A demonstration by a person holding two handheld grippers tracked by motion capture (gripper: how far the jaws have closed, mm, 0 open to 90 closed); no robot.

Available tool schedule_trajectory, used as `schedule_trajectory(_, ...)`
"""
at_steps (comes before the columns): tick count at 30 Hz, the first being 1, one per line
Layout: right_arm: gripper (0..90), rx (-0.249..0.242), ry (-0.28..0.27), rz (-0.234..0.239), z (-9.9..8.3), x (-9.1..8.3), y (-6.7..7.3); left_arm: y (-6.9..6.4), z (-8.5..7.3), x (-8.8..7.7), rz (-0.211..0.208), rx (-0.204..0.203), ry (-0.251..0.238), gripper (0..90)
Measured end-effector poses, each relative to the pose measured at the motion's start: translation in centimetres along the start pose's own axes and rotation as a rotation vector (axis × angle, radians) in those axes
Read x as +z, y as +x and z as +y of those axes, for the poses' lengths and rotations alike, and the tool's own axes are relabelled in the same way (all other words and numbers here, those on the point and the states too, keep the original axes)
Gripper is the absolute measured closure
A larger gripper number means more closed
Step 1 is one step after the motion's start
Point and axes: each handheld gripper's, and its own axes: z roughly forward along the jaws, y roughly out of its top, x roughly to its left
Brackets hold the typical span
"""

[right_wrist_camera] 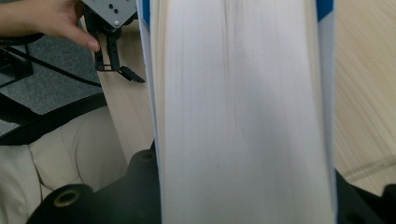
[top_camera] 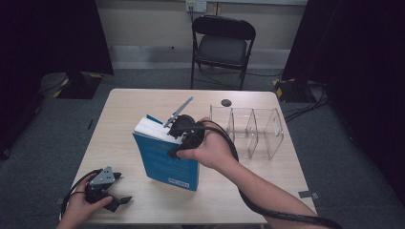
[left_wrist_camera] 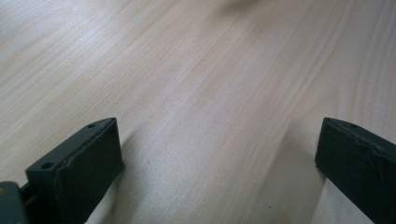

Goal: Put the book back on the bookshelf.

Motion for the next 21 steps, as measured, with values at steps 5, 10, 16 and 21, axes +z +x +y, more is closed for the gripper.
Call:
schedule_trajectory(5, 61.9, 0.031, -0.007, -0.02, -0.7, -1.5, -0.4, 0.0, 0.0, 0.0, 0.003, 0.008, 0.001, 0.1)
schedule_trajectory(10, 61.9, 0.041, -0.002, -0.035, -1.4, -2.5, -0.6, 0.1, 0.0, 0.0, 0.006, 0.013, 0.003, 0.1)
schedule_trajectory(16, 61.9, 0.071, -0.003, -0.037, -2.2, -3.4, -1.0, 0.1, 0.0, 0.0, 0.005, 0.013, 0.003, 0.1)
schedule_trajectory(21, 61.9, 0.087, -0.009, -0.058, -3.0, -4.4, -1.3, 0.1, 0.0, 0.0, 0.005, 0.012, 0.003, 0.1)
